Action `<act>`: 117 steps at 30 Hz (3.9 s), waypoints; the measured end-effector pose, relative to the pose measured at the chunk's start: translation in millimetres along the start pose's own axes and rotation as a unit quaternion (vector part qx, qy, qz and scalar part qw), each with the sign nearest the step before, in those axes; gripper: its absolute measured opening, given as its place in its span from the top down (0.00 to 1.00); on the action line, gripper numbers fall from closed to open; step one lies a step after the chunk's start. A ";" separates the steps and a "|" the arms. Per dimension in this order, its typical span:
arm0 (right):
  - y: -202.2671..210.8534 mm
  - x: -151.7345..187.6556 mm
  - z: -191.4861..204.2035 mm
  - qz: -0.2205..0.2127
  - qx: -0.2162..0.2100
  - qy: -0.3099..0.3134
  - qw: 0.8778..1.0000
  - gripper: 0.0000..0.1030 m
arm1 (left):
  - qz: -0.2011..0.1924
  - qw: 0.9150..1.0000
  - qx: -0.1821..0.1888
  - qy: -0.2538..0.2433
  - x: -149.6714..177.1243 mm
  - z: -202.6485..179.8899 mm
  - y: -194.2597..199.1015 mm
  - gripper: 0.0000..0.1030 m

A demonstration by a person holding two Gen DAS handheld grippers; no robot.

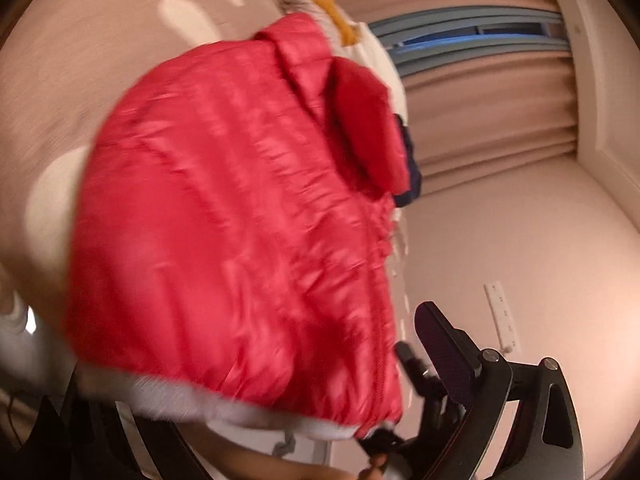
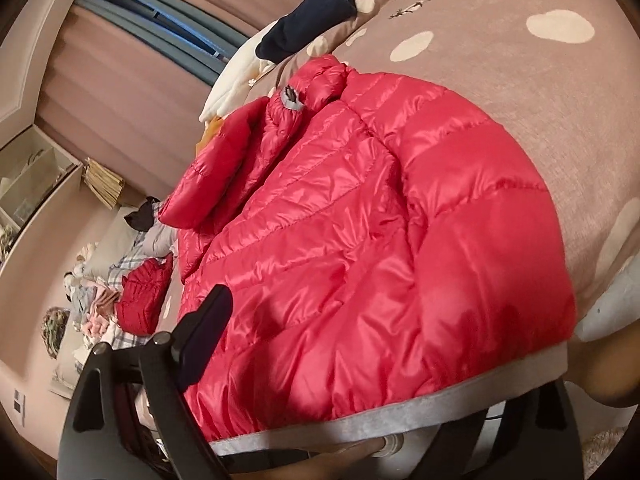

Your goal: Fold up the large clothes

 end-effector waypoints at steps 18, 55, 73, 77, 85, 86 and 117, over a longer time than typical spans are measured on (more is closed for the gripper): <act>-4.9 -5.7 -25.7 -0.045 0.060 0.033 0.997 0.88 | -0.110 0.963 -0.236 -0.072 -24.4 23.5 0.9 0.77; 131.6 -43.5 99.1 -0.194 -0.053 0.175 0.964 0.84 | -0.235 0.905 -0.237 -0.265 -57.8 -114.3 78.8 0.81; -8.0 -168.5 133.3 -0.141 0.049 0.195 0.969 0.80 | -0.168 0.897 -0.279 -0.298 -195.8 -126.1 -46.5 0.58; -26.8 -175.5 147.3 -0.126 0.084 0.230 0.961 0.73 | -0.163 0.908 -0.259 -0.286 -207.0 -123.8 -58.0 0.39; -36.4 -176.6 138.5 -0.104 0.070 0.187 0.974 0.46 | -0.143 0.904 -0.254 -0.313 -190.2 -125.6 -55.9 0.27; -35.5 -174.0 140.2 -0.103 0.069 0.189 0.974 0.44 | -0.147 0.909 -0.244 -0.304 -189.4 -126.1 -51.1 0.26; 2.7 -152.7 169.6 -0.149 0.026 0.232 0.961 0.01 | -0.236 0.905 -0.199 -0.294 -191.4 -148.3 1.7 0.02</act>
Point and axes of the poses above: each gripper's, at about its wrist camera, not at the fingertips, and y roughly against the way its jaws point, z to its left, x to its underside, the point moved 5 cm from there along -y, roughly the way its jaws point, and after that the axes turned 6 degrees about z, right-handed, at the moved point
